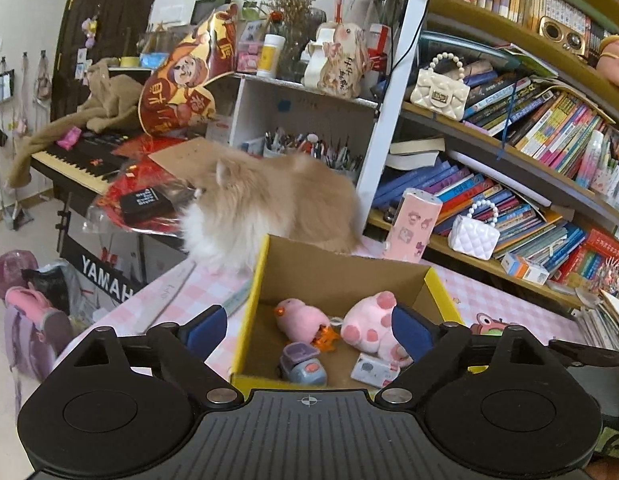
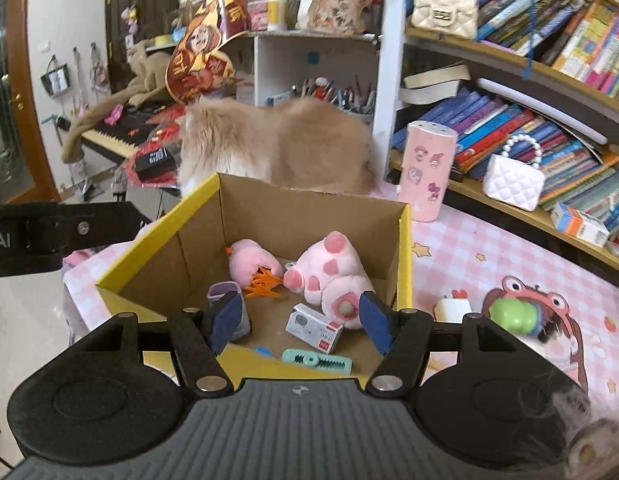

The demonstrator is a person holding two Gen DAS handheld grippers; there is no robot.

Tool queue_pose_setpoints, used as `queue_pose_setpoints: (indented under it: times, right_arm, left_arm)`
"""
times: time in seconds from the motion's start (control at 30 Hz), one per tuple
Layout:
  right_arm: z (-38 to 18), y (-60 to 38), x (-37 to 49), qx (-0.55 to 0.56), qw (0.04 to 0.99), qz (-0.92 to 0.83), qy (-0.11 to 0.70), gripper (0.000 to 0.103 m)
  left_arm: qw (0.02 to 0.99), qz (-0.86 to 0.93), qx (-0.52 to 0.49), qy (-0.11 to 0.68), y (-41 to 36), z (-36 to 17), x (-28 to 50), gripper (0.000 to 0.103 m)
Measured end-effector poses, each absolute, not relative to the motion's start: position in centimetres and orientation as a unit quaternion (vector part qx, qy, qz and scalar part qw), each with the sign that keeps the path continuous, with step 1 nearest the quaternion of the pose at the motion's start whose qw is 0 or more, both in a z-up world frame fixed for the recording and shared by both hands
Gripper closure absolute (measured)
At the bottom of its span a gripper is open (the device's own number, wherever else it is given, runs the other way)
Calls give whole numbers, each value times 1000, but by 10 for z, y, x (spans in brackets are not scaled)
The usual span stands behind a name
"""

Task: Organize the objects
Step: 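Withdraw both tools and move toward the white charger and white sponge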

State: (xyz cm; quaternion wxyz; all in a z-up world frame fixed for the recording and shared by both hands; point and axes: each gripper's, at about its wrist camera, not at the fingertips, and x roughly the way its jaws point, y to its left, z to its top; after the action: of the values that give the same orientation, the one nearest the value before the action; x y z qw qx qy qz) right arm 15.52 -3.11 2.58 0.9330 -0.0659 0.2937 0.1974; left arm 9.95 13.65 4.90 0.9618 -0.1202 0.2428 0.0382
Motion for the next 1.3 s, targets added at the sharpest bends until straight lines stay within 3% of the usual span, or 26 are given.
queue_pose_setpoints:
  times: [0.73, 1.3]
  right_arm:
    - [-1, -45, 34, -47, 929, 166, 327, 40]
    - [-26, -88, -12, -17, 927, 90, 364, 40]
  left_arm:
    - [949, 16, -104, 298, 128, 21, 8, 11]
    - [934, -53, -49, 349, 85, 2, -13, 11]
